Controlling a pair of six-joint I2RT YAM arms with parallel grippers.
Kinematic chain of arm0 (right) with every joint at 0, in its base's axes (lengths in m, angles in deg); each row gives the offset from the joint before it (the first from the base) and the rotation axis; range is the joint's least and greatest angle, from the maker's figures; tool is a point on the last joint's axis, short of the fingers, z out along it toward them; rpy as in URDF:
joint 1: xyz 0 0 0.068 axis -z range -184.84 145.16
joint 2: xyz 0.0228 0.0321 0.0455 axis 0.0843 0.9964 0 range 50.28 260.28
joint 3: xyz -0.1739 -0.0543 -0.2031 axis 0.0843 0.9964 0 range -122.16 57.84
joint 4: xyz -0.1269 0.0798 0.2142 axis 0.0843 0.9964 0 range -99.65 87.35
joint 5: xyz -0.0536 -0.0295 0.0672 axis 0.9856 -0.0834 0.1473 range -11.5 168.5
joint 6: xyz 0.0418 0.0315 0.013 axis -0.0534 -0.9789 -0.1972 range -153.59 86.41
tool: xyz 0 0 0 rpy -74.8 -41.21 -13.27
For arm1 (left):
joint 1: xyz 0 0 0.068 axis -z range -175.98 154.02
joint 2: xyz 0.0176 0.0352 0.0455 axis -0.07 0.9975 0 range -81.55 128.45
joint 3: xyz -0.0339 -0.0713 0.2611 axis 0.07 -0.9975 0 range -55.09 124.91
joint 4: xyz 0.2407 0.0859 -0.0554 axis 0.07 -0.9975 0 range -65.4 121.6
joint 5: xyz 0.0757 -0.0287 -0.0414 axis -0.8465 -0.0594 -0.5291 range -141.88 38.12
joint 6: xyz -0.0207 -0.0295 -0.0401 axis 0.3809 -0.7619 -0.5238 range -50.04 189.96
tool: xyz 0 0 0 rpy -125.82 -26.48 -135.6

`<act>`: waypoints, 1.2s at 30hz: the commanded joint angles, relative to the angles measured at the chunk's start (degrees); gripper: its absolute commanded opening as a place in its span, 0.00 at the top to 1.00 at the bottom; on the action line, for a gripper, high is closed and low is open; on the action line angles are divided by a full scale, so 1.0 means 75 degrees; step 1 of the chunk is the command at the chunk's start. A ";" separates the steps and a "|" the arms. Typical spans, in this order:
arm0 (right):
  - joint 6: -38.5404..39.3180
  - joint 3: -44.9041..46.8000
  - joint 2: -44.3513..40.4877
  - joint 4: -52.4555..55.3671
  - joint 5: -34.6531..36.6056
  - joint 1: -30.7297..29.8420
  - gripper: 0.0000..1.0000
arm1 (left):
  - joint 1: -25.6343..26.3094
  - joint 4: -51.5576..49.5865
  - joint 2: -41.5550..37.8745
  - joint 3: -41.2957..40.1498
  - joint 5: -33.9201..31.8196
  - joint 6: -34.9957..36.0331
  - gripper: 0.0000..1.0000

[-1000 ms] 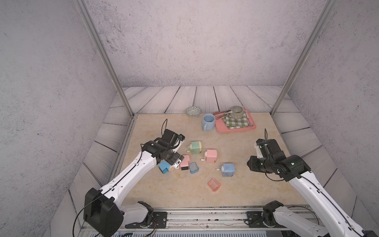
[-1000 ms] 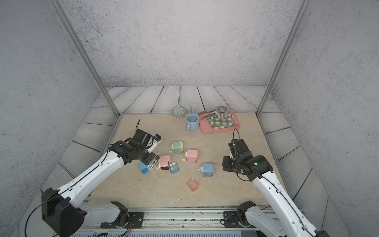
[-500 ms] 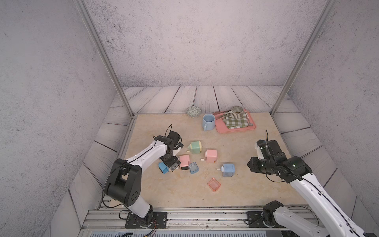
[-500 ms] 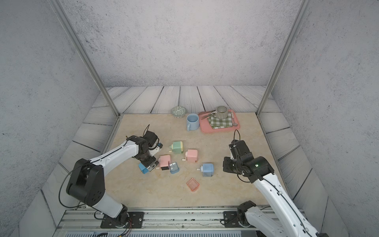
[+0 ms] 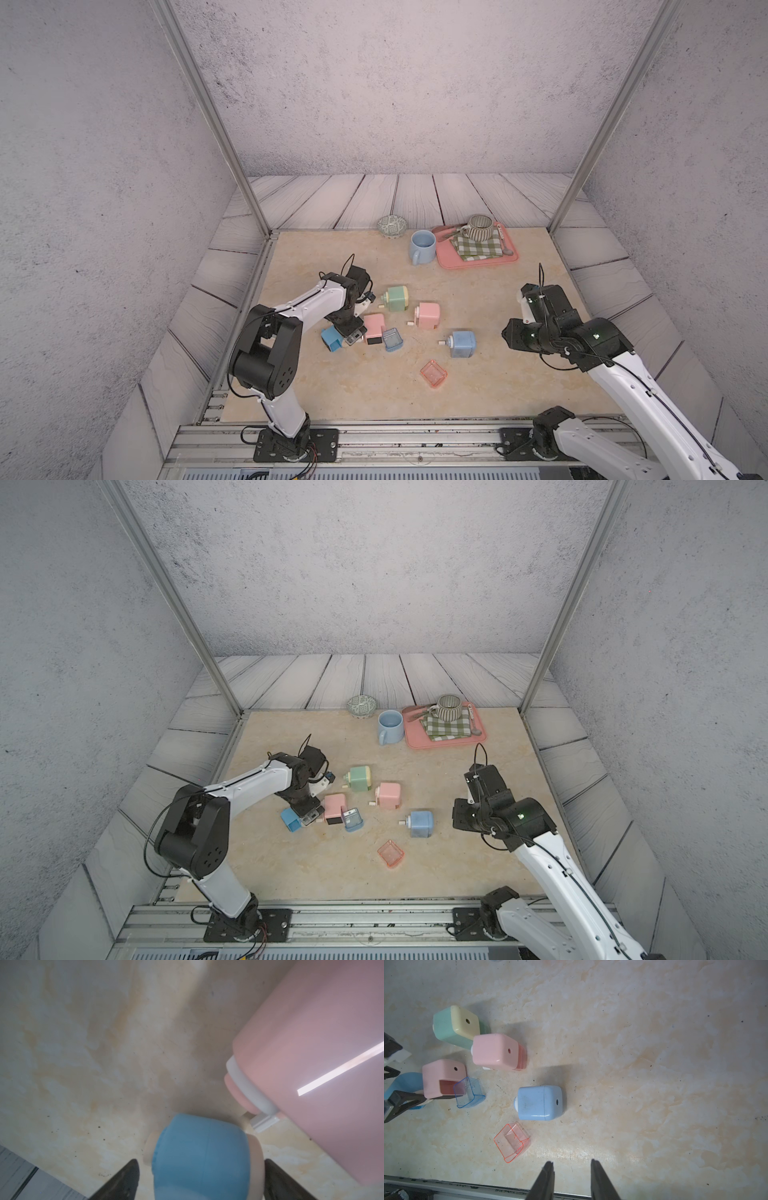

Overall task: Put the tray back into the pencil sharpener
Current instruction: Pick up the pencil sharpener from the center of the board.

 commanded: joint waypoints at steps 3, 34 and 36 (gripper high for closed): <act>0.0033 0.0088 -0.0012 0.0127 0.0210 0.0031 0.67 | -0.0046 0.0116 0.0142 -0.0087 0.0209 0.0070 0.11; 0.0062 0.0078 0.0070 0.0045 0.0076 0.0034 0.66 | -0.0038 -0.0033 -0.1790 -0.0343 -0.0152 -0.1294 0.01; 0.0035 0.0097 0.0052 0.0048 0.0077 0.0034 0.66 | -0.0043 -0.0281 -0.2011 -0.0472 -0.0147 -0.1792 0.01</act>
